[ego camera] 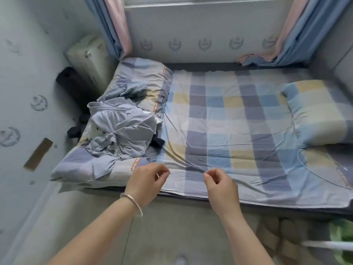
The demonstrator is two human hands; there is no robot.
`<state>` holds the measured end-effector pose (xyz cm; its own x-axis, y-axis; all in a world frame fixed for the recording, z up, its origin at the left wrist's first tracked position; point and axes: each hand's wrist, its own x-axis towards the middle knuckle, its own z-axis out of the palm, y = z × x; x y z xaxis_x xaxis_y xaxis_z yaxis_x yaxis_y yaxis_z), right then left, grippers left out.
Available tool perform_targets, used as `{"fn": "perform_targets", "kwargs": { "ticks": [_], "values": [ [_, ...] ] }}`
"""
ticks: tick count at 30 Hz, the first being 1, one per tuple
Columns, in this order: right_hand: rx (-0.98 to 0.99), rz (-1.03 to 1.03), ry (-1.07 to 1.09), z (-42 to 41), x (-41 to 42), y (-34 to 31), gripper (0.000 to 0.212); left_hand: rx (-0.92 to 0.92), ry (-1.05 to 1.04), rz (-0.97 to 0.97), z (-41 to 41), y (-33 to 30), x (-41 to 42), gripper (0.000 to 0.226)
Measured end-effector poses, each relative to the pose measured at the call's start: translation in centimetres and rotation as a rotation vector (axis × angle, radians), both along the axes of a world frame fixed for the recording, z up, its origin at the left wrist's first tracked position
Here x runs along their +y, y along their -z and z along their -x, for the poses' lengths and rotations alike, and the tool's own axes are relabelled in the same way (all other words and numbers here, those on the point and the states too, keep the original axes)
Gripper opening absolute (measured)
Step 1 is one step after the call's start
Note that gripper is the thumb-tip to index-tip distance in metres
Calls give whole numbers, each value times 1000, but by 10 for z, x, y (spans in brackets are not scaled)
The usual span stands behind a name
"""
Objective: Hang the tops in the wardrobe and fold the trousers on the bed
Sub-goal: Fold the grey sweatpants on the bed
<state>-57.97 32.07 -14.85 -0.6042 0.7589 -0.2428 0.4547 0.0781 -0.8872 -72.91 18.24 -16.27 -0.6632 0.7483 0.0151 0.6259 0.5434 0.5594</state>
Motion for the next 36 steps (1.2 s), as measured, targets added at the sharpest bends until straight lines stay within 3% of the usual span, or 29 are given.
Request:
{"fn": "perform_targets", "kwargs": {
  "ticks": [8,11,14,20,25,29,32,36],
  "values": [
    [-198,152,-317,127,29,69,14,-158,-361,37,80,58,31,15],
    [-299,94,-429,175,32,84,13,-280,-518,47,91,85,21,11],
    [-377,41,-568,229,23,101,11,-358,-575,139,119,114,-2,26],
    [-563,-244,-896,370,4,171,21,-407,-657,416,261,197,-53,15],
    [-705,-199,-872,458,-32,263,25,-365,-511,665,393,271,-99,21],
    [-830,-108,-1040,510,-71,334,36,-305,-364,813,475,321,-124,26],
    [-859,-90,-995,554,-94,384,31,-303,-404,806,525,367,-134,32],
    [-842,-292,-973,583,-126,428,39,-147,-426,697,559,416,-135,42]
  ]
}}
